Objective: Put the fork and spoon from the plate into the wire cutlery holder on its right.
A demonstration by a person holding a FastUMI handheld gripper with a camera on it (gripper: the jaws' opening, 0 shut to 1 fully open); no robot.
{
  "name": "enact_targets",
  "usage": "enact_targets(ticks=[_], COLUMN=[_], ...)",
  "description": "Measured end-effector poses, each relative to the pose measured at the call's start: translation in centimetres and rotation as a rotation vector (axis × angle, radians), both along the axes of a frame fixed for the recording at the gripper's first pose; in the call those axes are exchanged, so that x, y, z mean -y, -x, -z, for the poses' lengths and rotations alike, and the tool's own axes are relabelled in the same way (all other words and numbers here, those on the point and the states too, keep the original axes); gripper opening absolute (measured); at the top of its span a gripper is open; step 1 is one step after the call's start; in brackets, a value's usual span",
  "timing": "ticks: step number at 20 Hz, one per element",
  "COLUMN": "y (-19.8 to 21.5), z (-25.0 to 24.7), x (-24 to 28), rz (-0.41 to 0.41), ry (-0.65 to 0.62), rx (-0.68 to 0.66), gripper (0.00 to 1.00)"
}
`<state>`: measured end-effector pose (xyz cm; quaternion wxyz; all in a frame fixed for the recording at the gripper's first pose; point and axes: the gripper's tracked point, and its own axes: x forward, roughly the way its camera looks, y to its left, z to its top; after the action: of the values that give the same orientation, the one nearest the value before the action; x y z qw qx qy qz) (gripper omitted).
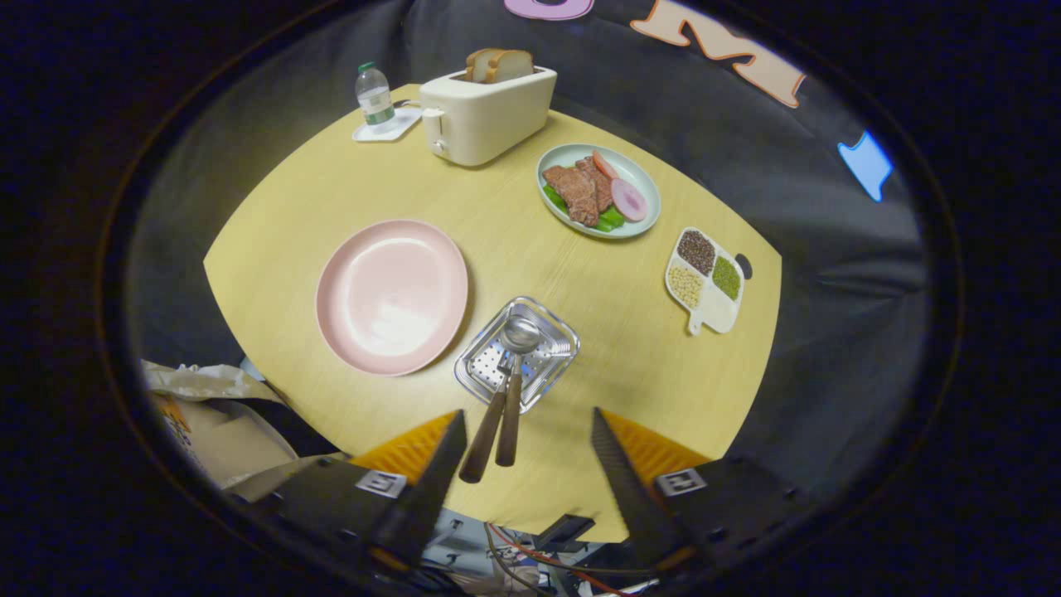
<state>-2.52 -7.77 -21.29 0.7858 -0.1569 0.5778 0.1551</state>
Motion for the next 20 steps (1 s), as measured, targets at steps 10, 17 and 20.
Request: enact_targets(ticks=[10, 17, 20], y=[0.5, 0.8, 0.7], z=[-0.8, -2.8, -4.5], x=[-3.4, -5.9, -6.2], rz=[0.181, 0.256, 0.290], ry=[-0.204, -0.291, -0.318], rx=[0.174, 0.458, 0.581], gripper=[1.00, 1.00, 1.00])
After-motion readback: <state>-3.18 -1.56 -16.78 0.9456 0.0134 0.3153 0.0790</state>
